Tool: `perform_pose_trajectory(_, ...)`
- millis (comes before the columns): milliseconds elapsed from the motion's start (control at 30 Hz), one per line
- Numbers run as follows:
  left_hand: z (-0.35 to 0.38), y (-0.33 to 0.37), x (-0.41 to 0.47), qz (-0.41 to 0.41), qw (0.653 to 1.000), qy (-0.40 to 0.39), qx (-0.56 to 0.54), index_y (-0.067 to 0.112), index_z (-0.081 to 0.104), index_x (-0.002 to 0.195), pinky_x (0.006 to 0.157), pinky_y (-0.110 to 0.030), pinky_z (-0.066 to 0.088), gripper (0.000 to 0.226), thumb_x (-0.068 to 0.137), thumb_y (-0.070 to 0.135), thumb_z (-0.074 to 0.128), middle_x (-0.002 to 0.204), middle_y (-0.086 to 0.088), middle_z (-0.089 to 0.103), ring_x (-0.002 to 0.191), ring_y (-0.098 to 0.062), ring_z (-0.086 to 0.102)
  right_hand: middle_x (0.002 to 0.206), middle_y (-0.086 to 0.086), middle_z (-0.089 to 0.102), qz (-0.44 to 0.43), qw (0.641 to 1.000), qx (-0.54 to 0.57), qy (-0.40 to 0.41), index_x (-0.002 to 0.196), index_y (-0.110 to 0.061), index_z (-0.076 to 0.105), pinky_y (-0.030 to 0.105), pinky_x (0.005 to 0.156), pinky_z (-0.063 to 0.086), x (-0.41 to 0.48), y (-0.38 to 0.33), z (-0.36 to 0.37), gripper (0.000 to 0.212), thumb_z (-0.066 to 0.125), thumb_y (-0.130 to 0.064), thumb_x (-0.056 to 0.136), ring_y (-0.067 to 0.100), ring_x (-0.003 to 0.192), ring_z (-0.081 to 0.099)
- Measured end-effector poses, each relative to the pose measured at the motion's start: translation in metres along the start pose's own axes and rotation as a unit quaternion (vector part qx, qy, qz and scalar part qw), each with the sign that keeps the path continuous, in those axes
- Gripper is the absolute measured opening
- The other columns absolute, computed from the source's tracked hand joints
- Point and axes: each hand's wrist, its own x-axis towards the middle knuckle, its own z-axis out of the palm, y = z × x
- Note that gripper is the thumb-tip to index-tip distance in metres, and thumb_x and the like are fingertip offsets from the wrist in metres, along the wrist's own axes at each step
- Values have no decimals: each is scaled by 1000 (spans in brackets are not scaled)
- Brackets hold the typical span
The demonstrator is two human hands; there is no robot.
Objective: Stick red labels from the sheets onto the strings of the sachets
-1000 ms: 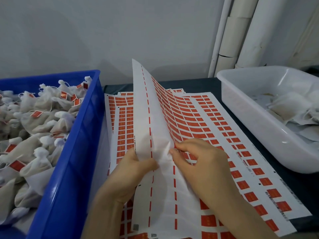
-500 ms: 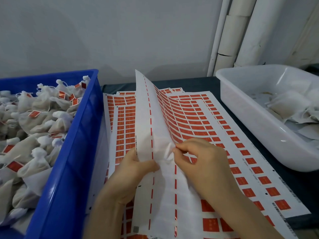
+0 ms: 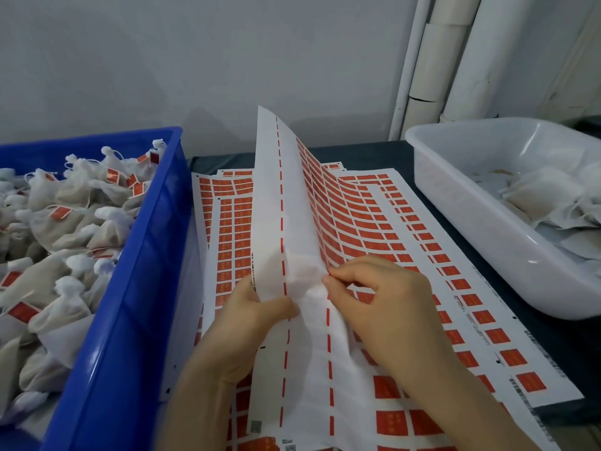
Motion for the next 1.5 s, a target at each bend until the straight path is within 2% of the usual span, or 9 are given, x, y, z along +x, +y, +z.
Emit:
perform_pose_trajectory(267, -2, -1, 1, 6, 1000, -11, -8, 31, 57, 101, 80, -53, 55, 34, 80, 7, 68, 91, -1, 69, 87, -31, 67, 81, -24, 57, 46, 997, 63, 7, 90, -24, 73, -12, 69, 28, 1, 5, -5, 37, 50, -46, 72, -13, 61, 51)
perform_pose_trajectory(433, -3, -3, 3, 12, 1000, -21, -16, 33, 56, 97, 66, -38, 59, 33, 80, 7, 68, 75, 12, 70, 80, -24, 68, 76, -35, 50, 86, 992, 95, -3, 83, -39, 60, -11, 69, 30, 2, 10, -2, 24, 46, -54, 70, -21, 87, 48)
perform_pose_trajectory(633, -4, -5, 6, 10, 1000, -21, -10, 33, 54, 96, 54, -26, 57, 33, 81, 7, 67, 72, 17, 68, 72, -17, 69, 76, -29, 58, 115, 985, 125, -13, 76, -39, 59, -4, 60, 39, 2, 17, 2, 8, 56, -45, 81, -13, 82, 53)
perform_pose_trajectory(833, -2, -6, 4, 1, 1000, -13, -11, 34, 53, 96, 50, -23, 54, 34, 81, 8, 68, 72, 15, 68, 74, -20, 67, 71, -30, 58, 158, 975, 156, 15, 68, -42, 56, 2, 56, 38, 2, 19, 6, 14, 58, -43, 82, -11, 74, 57)
perform_pose_trajectory(1067, -2, -2, 0, -13, 999, 2, -32, 33, 52, 95, 54, -29, 55, 33, 81, 7, 67, 83, 7, 66, 79, -24, 65, 73, -31, 52, 186, 970, 146, 45, 70, -40, 50, 2, 57, 32, 3, 26, 13, 16, 54, -42, 85, -4, 68, 55)
perform_pose_trajectory(1200, -7, -1, -1, -22, 999, 10, -41, 30, 51, 102, 79, -53, 55, 35, 82, 6, 66, 98, -4, 66, 90, -31, 64, 82, -27, 55, 271, 944, 181, 48, 78, -39, 52, 6, 52, 31, 7, 43, 14, 13, 48, -45, 89, -3, 73, 55)
perform_pose_trajectory(1267, -9, 0, -3, -24, 999, 16, -44, 27, 52, 107, 82, -57, 53, 35, 82, 7, 66, 102, -8, 66, 91, -34, 65, 85, -19, 60, 309, 925, 211, 62, 82, -36, 54, 11, 55, 36, 8, 52, 14, 15, 45, -45, 91, 3, 76, 58)
perform_pose_trajectory(1400, -15, 3, -3, -64, 990, 87, -89, 33, 54, 96, 63, -43, 58, 16, 85, 30, 65, 93, -6, 70, 78, -30, 70, 78, -5, 65, 362, 887, 271, 94, 82, -30, 57, 23, 64, 51, 9, 64, 14, 19, 46, -42, 92, 14, 73, 63)
perform_pose_trajectory(1500, -21, 10, -4, -96, 967, 163, -171, 22, 61, 97, 61, -43, 59, 22, 85, 41, 61, 81, -8, 74, 69, -28, 72, 76, -2, 67, 374, 881, 278, 83, 85, -26, 60, 21, 58, 49, 8, 69, 13, 24, 44, -43, 93, 14, 68, 65)
